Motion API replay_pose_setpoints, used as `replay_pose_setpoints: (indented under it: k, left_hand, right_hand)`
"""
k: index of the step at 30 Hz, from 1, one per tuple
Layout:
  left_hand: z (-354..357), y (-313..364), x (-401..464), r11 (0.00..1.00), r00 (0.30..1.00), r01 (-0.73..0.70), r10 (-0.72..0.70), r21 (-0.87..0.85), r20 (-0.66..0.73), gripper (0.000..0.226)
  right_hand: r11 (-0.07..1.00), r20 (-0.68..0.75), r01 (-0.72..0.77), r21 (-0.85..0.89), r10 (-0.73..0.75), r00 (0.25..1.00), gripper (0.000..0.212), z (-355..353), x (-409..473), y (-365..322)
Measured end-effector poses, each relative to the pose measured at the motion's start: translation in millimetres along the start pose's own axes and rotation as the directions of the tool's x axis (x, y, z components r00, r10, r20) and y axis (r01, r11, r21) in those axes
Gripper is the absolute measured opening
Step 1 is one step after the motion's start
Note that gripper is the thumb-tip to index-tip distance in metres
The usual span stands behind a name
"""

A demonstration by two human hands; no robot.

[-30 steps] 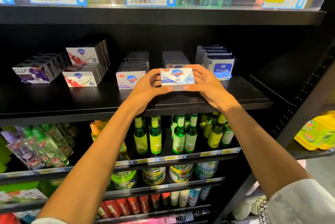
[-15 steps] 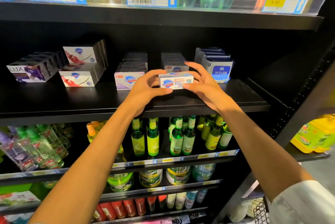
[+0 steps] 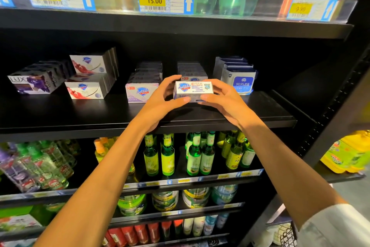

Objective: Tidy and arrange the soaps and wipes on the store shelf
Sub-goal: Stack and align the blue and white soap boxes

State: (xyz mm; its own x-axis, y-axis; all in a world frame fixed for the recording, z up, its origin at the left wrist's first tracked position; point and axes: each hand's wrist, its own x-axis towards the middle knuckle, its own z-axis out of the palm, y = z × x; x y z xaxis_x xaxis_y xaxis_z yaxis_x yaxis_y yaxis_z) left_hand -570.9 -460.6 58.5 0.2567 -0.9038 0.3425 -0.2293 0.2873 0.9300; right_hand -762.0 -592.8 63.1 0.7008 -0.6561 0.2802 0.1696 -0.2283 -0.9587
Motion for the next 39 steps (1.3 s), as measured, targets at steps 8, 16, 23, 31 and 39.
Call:
replay_pose_setpoints:
  k: [8,16,23,31,39]
  left_hand:
    - [0.1,-1.7,-2.3,1.000,0.994,-0.028,0.029,0.011,-0.102,0.043]
    - [2.0,-0.4,-0.5,0.999,0.992,0.031,-0.036,-0.044,-0.123,0.035]
    - [1.0,1.0,-1.7,0.998,0.997,0.038,-0.040,-0.045,-0.059,0.055]
    - [-2.0,0.2,-3.0,0.998,0.996,-0.050,0.048,0.025,0.075,0.076]
    - [-3.2,-5.3,-0.5,0.998,0.999,-0.039,0.039,0.045,-0.018,0.067]
  right_hand:
    - [0.999,0.033,-0.040,-0.016,0.041,0.999,0.040,1.0,-0.4,-1.7]
    - [1.000,0.040,-0.028,-0.007,0.029,0.999,0.053,-0.2,-1.3,-3.3]
    - [0.998,-0.011,-0.054,0.026,0.054,0.998,0.038,-0.4,-2.4,-3.8]
    - [0.995,-0.078,-0.079,0.054,0.083,0.994,0.035,0.9,-1.7,-3.7]
    - [0.996,-0.021,-0.048,0.074,0.050,0.999,0.043,0.2,-2.9,-4.3]
